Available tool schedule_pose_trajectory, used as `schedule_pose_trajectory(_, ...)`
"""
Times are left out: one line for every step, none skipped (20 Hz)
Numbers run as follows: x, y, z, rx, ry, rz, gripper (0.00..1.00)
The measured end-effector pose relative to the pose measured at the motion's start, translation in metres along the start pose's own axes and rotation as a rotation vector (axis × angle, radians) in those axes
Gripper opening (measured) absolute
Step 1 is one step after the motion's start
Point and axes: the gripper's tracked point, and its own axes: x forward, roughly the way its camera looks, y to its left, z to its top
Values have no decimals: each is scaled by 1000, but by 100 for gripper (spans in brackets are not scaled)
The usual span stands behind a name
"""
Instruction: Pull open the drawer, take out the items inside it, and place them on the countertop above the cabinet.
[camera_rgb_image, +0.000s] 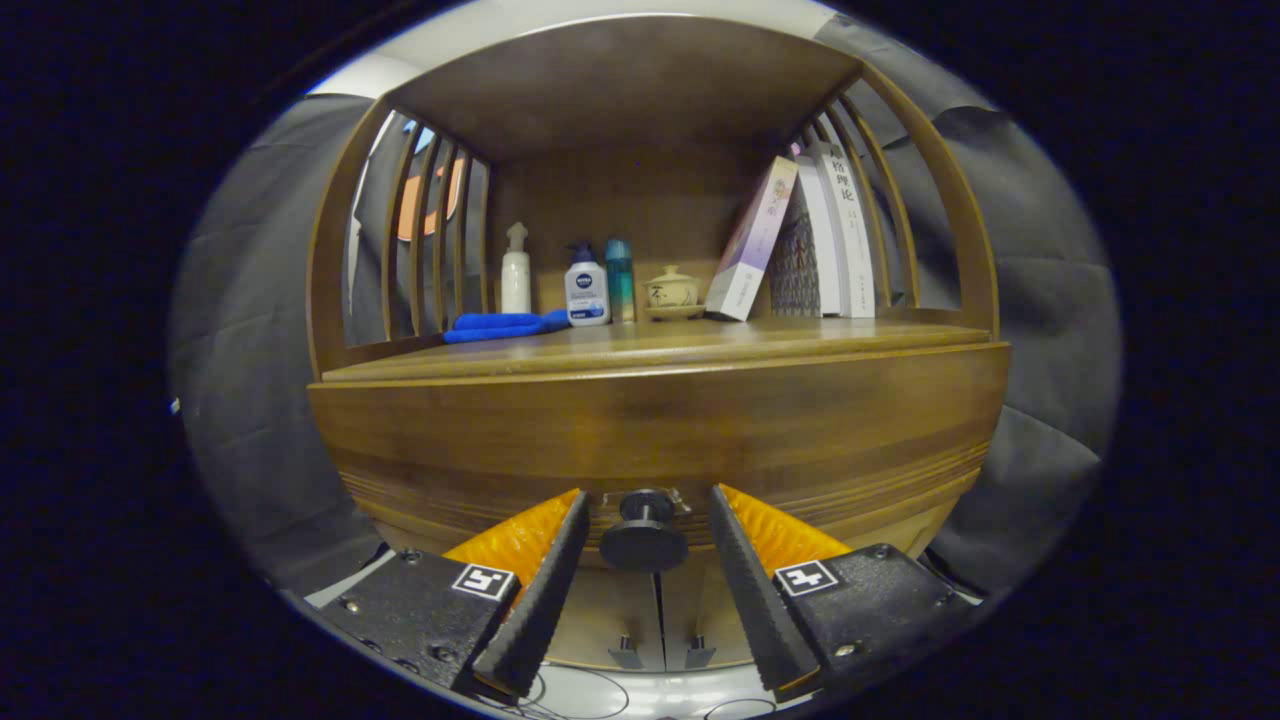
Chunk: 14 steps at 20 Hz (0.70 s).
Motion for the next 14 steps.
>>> schedule_pose_trajectory(-3,-1,0,-8,-9,-15,77)
schedule_pose_trajectory(3,-3,1,-25,-14,-32,76)
schedule_pose_trajectory(1,-5,0,-41,-22,-49,73)
schedule_pose_trajectory(1,-6,1,-55,-24,-57,70)
schedule_pose_trajectory(1,-4,0,-55,-32,-58,63)
schedule_pose_trajectory(-2,-7,2,-53,-36,-59,57)
schedule_pose_trajectory(0,-7,-1,-47,-34,-58,52)
schedule_pose_trajectory(1,-8,0,-35,-31,-56,48)
schedule_pose_trajectory(1,-7,-1,-26,-28,-55,45)
schedule_pose_trajectory(0,-7,0,-25,-24,-55,44)
schedule_pose_trajectory(0,-7,-1,-30,-18,-57,43)
schedule_pose_trajectory(-2,-7,-1,-33,-13,-58,41)
schedule_pose_trajectory(-5,-7,-2,-34,-10,-58,40)
schedule_pose_trajectory(-9,-7,-2,-35,-9,-56,39)
